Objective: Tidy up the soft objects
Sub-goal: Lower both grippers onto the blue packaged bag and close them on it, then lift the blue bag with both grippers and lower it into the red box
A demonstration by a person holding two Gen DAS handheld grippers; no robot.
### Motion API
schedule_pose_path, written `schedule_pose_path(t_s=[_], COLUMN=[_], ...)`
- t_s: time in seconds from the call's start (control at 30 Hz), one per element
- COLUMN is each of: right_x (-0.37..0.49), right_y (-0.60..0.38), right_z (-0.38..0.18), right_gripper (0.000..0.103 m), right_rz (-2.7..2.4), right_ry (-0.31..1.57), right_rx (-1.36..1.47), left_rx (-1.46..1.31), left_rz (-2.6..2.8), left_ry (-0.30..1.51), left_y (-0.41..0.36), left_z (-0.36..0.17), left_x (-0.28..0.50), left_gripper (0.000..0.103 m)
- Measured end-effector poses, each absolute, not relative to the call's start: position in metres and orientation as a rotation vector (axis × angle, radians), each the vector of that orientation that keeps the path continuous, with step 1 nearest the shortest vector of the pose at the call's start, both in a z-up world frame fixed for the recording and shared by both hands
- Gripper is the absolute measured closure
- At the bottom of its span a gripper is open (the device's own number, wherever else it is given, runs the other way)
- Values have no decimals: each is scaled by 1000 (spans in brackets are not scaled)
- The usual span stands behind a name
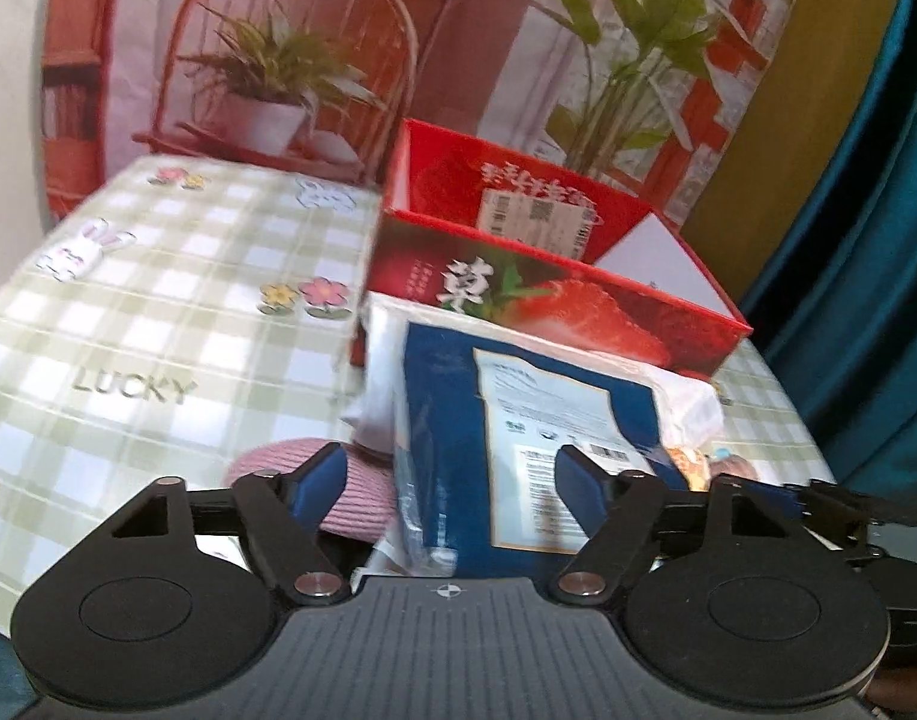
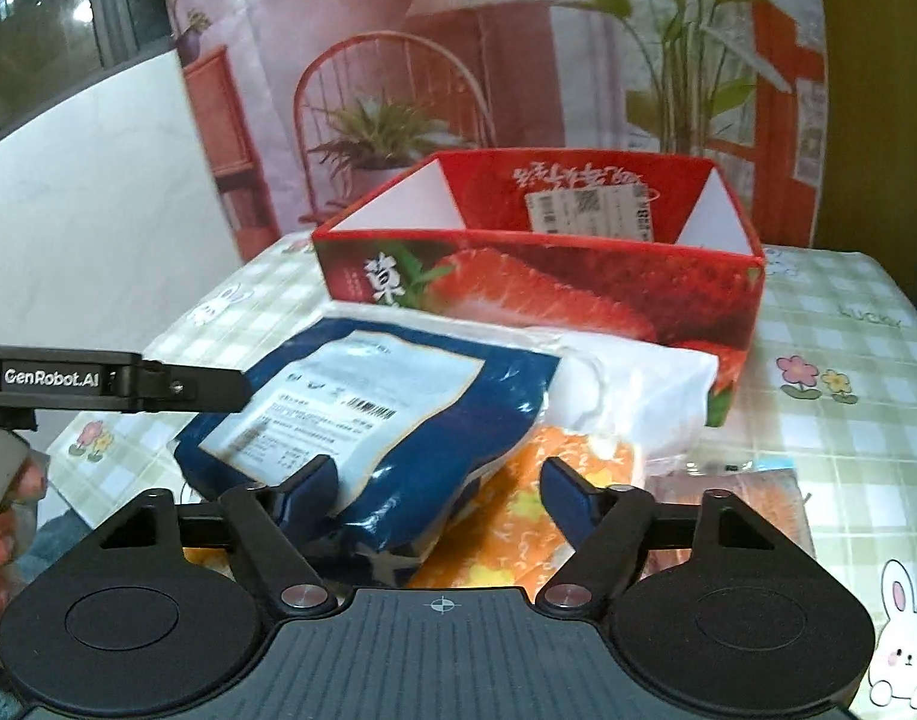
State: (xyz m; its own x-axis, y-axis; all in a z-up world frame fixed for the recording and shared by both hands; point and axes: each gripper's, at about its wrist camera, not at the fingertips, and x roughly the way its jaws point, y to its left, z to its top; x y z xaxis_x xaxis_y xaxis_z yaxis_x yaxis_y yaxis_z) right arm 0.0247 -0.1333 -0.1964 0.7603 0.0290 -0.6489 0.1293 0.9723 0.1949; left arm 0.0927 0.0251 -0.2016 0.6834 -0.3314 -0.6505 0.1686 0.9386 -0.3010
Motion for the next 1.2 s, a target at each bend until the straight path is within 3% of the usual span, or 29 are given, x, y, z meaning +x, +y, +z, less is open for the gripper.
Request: schedule_pose_path(t_s=[0.13, 0.53, 0.67, 0.8, 1.2], right_x=[27, 32, 32, 31, 27], right_y=[-134, -132, -133, -129, -134], right_z=[-200, -205, -203, -195, -150], right_gripper=[33, 34, 45, 53, 54], right_rz=[-27, 37, 41, 50, 79], right_ry=[729, 774, 768, 738, 592], right_rx=[263, 300, 305, 268, 199], left_rx=[-245, -266, -297, -272, -308], left_rz=[-355, -378, -389, -412, -463], left_ry=[793, 848, 851, 817, 639], left_y=[21, 17, 20, 15, 20], left_z=[-207, -222, -224, -217, -167], left_x=[94, 97, 98, 94, 91], left_gripper=[41, 41, 43, 45, 43])
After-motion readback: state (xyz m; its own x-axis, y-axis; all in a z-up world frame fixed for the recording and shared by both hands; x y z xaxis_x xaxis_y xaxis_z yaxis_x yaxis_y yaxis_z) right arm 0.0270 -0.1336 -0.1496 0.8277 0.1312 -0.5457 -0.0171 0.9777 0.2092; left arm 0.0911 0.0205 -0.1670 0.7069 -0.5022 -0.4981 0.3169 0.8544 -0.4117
